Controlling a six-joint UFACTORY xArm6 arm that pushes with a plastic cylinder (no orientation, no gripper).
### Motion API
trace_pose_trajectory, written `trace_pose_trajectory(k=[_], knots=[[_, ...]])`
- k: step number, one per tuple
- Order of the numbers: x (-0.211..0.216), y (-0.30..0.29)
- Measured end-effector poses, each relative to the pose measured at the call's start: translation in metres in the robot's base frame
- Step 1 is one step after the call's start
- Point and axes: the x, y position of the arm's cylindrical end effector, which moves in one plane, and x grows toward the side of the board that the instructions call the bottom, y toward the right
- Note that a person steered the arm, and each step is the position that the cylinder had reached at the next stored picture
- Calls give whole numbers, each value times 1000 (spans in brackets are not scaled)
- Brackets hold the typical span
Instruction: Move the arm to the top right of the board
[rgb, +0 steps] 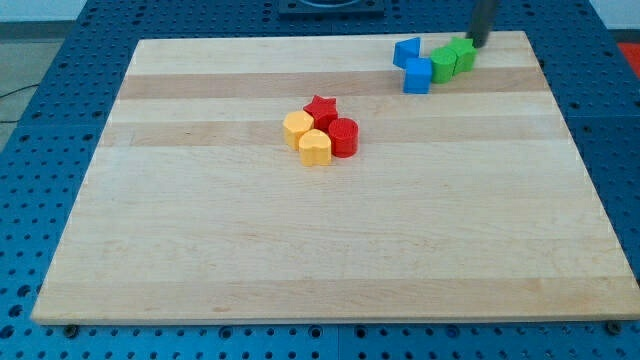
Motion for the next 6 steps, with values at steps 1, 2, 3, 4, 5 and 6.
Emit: trace_pose_trajectory(k=[1,2,3,4,5,6], knots=[[3,-58],[4,-57],[-10,-55],[-18,-38],[-17,-19],[-5,70]])
